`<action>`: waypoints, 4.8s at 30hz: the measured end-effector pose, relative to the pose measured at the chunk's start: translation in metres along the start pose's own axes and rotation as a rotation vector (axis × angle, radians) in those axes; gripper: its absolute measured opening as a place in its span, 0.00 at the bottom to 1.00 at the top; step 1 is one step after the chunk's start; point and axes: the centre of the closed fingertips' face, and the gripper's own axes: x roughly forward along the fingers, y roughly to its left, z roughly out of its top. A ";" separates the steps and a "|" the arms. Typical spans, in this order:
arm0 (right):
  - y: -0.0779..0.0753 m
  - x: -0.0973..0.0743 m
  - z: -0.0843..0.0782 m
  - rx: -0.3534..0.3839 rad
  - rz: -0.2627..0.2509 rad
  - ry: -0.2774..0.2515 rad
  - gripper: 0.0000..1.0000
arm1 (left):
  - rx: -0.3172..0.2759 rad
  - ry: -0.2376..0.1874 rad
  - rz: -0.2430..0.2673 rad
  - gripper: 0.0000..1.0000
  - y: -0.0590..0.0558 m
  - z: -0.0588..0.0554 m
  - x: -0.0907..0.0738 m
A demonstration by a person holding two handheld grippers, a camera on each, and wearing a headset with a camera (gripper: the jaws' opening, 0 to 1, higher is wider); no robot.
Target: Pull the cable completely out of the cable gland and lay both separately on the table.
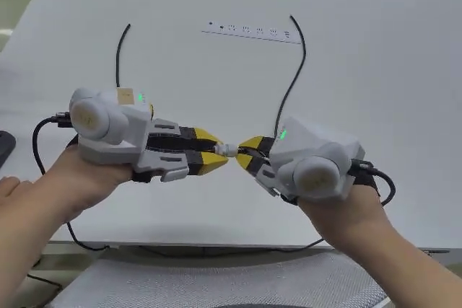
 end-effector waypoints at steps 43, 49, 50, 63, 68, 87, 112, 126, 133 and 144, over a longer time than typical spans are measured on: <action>-0.048 -0.001 -0.082 0.603 -0.098 -0.004 0.00 | -0.022 0.001 0.050 0.15 0.014 0.001 0.008; -0.048 -0.007 -0.075 0.567 -0.102 -0.020 0.00 | -0.026 -0.004 0.063 0.15 0.019 0.004 0.005; -0.048 -0.008 -0.074 0.564 -0.099 -0.023 0.01 | -0.030 -0.008 0.066 0.15 0.019 0.005 0.003; -0.029 -0.019 -0.008 0.091 -0.157 0.055 0.14 | -0.018 -0.002 0.058 0.15 0.015 0.007 -0.002; -0.016 -0.008 0.004 -0.056 -0.164 0.098 0.07 | -0.012 0.003 0.053 0.15 0.011 0.007 -0.001; -0.016 -0.012 -0.005 -0.005 -0.160 0.087 0.01 | 0.010 0.030 0.050 0.15 0.004 0.004 0.006; -0.042 -0.030 -0.067 0.471 -0.168 0.056 0.00 | 0.001 0.038 0.080 0.15 0.001 0.006 0.015; -0.041 -0.030 -0.104 0.724 -0.146 0.040 0.00 | -0.010 0.058 0.108 0.15 -0.001 0.001 0.023; -0.042 -0.032 -0.099 0.637 -0.132 0.030 0.01 | -0.021 0.064 0.129 0.15 0.002 0.000 0.024; -0.048 -0.047 -0.076 0.363 -0.128 0.035 0.11 | -0.037 0.056 0.169 0.15 0.009 0.003 0.019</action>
